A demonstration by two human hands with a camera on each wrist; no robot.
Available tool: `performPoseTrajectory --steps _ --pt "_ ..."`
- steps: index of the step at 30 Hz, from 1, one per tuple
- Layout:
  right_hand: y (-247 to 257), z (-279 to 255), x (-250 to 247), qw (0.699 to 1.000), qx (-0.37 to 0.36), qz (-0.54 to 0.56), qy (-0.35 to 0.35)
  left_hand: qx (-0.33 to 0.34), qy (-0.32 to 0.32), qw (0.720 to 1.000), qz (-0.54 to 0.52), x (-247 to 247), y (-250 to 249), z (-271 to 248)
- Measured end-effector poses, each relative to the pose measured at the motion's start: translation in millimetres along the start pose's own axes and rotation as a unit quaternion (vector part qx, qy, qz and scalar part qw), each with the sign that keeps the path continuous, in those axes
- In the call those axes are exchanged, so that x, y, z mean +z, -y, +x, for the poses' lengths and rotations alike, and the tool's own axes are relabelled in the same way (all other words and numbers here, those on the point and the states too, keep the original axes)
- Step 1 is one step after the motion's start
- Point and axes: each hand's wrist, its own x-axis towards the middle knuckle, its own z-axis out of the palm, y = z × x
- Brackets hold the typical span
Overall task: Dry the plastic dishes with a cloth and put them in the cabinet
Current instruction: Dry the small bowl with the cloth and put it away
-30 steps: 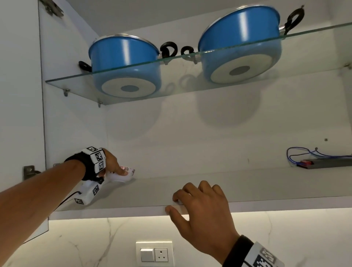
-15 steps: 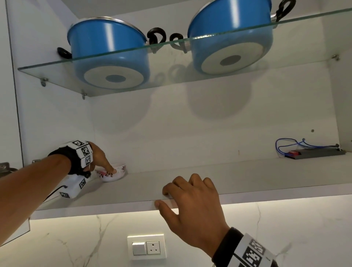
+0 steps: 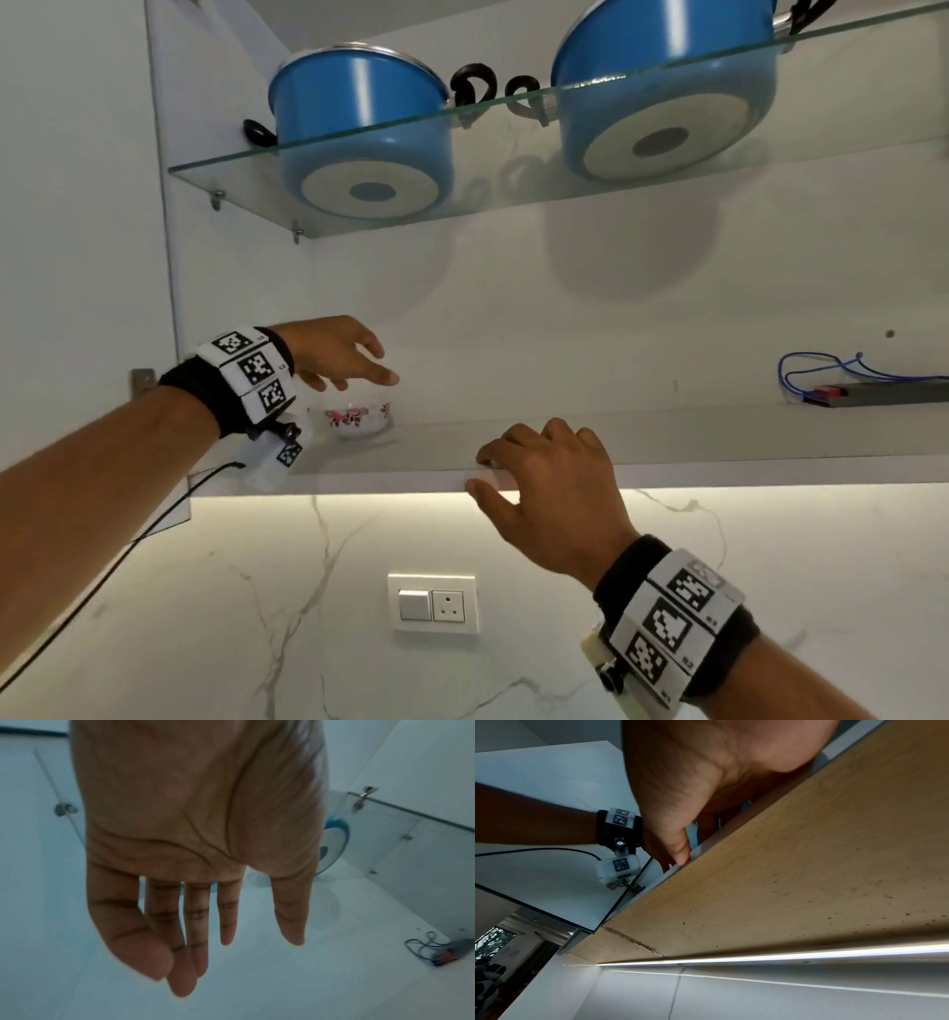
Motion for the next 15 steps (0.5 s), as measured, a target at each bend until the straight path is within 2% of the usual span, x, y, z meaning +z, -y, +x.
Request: performPoseTrajectory --steps 4,10,13,15 --pt "-4.7 -13.9 -14.4 0.997 -0.011 0.029 0.076 0.072 -0.063 0.995 0.018 26.6 -22.2 -59.1" --pt "-15.6 -73.3 -42.4 0.995 -0.026 0.058 0.081 0.137 -0.132 0.978 -0.089 124.3 -35.5 -140.1" --pt "-33.3 -120.4 -55.4 0.980 0.001 0.079 0.184 0.145 -0.151 0.974 -0.083 186.2 -42.5 -174.6" --pt "-47.8 -159.7 -60.0 0.968 0.016 0.068 0.239 0.136 -0.115 0.978 -0.108 234.2 -47.0 -197.7"
